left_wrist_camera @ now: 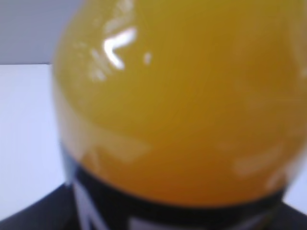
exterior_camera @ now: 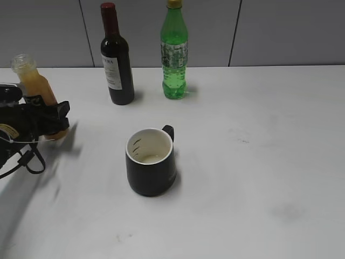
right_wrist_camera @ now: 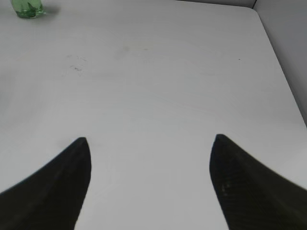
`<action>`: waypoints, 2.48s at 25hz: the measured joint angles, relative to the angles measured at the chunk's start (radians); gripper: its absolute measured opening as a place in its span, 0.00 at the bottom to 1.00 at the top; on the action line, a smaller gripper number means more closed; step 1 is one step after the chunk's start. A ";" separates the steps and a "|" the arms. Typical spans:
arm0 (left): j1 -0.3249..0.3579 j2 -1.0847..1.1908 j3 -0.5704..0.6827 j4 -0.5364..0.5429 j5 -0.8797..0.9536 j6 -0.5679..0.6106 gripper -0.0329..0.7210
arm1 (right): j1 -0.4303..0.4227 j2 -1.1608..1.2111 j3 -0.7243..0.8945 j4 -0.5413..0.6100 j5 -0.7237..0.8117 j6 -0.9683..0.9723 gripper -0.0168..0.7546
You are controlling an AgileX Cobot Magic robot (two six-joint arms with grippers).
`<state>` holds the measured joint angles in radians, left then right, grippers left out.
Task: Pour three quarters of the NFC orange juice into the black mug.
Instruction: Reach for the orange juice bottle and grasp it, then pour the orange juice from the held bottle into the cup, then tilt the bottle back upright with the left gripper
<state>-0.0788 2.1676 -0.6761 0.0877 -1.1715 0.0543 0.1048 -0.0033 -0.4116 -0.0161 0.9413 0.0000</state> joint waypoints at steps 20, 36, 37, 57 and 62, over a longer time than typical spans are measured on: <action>0.000 0.002 0.000 0.068 -0.011 0.003 0.66 | 0.000 0.000 0.000 0.000 0.000 0.000 0.78; -0.120 -0.116 0.014 0.213 0.113 0.017 0.66 | 0.000 0.000 0.000 0.000 0.000 0.000 0.78; -0.138 -0.116 0.014 0.215 0.120 0.029 0.66 | 0.000 0.000 0.000 0.000 0.000 0.000 0.78; -0.235 -0.116 0.015 0.246 0.166 0.173 0.66 | 0.000 0.000 0.000 0.001 0.000 0.000 0.78; -0.235 -0.116 0.015 0.254 0.167 0.249 0.66 | 0.000 0.000 0.000 0.001 0.000 0.000 0.78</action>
<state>-0.3133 2.0512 -0.6615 0.3420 -1.0046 0.3029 0.1048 -0.0033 -0.4116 -0.0152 0.9413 0.0000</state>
